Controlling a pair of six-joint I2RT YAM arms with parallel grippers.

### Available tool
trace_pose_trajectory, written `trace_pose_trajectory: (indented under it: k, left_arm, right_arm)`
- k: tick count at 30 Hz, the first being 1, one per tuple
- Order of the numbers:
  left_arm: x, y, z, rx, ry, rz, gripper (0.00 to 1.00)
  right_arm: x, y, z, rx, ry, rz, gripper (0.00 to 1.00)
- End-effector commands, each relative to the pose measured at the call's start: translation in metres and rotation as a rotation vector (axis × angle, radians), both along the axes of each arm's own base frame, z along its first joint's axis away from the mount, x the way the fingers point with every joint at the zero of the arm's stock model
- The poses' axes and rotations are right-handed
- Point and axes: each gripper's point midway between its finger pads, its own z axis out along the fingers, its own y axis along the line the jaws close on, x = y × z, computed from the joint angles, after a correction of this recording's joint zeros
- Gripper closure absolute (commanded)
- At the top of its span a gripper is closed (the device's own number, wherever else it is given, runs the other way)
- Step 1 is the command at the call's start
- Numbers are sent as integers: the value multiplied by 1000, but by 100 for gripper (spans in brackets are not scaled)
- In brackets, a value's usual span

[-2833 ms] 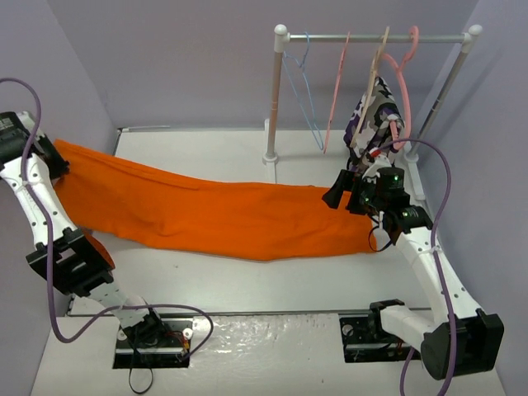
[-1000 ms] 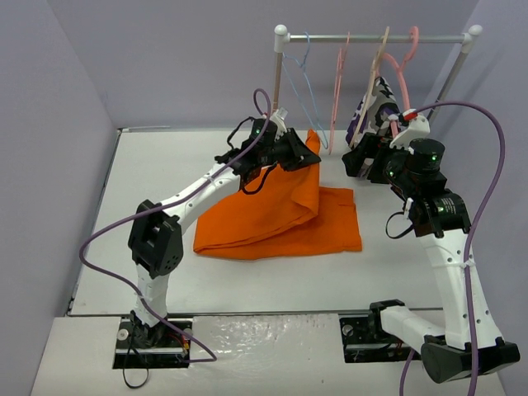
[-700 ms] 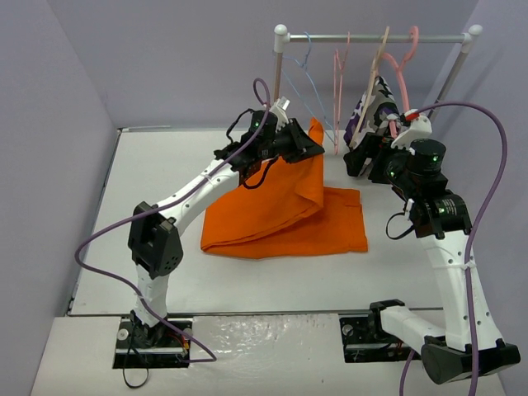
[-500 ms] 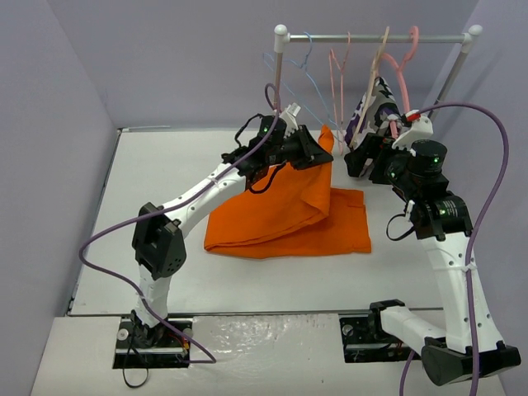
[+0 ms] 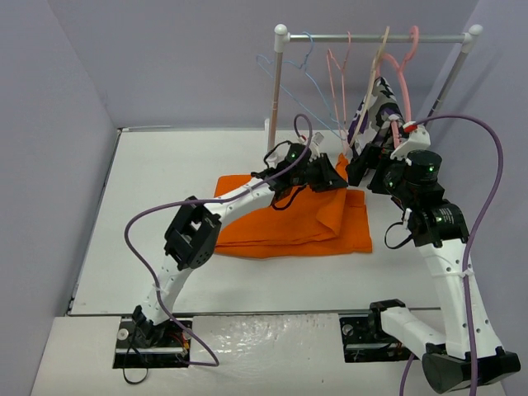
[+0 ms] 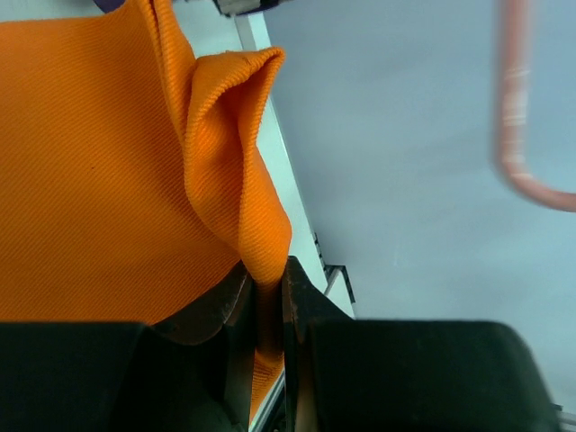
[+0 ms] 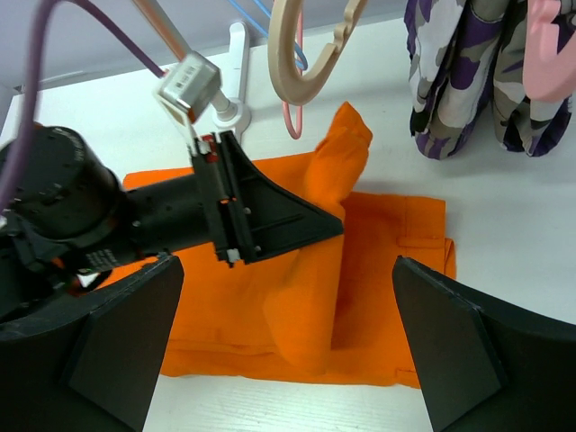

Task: Place the trousers on the hanger
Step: Fold the trousers at the center of the board.

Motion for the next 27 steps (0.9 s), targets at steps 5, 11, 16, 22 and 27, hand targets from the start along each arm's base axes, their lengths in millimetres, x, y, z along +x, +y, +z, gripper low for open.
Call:
trace_pose_trajectory:
  k: [5, 11, 16, 22, 27]
  left_arm:
    - [-18, -37, 58, -180, -163, -73, 89]
    - [-30, -42, 57, -162, -153, -105, 95]
    - [-33, -43, 55, -148, -150, -120, 55]
    - [-43, -26, 60, -93, -209, -136, 36]
    - [-54, 21, 33, 68, -237, -119, 37]
  right_arm:
    - [-1, -7, 7, -1, -47, -40, 0]
    - [-3, -10, 1, -7, -33, -54, 0]
    - [-3, -10, -5, -8, -18, -60, 0]
    - [-3, -13, -13, -5, -1, -77, 0]
    - [-3, -13, -38, 13, 62, -99, 4]
